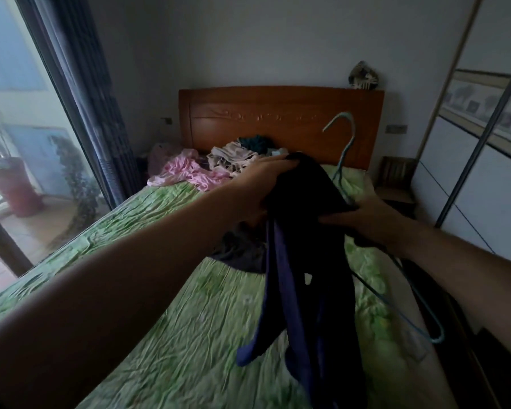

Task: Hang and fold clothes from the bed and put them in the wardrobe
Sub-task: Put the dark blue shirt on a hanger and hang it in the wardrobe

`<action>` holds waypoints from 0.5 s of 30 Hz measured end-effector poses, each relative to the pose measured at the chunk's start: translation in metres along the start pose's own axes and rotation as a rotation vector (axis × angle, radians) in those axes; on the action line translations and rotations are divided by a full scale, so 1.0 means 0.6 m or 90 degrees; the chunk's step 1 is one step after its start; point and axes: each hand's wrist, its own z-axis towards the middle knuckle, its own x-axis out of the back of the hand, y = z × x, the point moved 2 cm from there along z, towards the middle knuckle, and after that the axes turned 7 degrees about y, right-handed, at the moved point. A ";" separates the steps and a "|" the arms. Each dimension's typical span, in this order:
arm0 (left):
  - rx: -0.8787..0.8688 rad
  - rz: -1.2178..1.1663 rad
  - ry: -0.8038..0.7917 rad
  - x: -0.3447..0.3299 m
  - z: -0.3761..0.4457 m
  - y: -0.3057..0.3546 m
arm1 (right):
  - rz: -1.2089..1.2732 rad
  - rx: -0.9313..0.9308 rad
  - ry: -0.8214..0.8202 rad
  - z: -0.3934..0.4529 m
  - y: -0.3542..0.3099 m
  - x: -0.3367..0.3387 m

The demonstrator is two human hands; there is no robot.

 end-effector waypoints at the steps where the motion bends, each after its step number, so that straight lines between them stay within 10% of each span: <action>1: 0.020 -0.022 -0.004 0.001 -0.003 0.003 | -0.031 -0.026 -0.050 -0.002 0.024 -0.010; 5: 0.088 -0.047 0.007 0.028 -0.008 0.004 | -0.085 -0.109 -0.157 -0.010 0.098 -0.043; 15: 0.008 0.529 -0.079 0.134 -0.010 -0.017 | 0.017 -0.013 0.086 0.002 0.019 0.026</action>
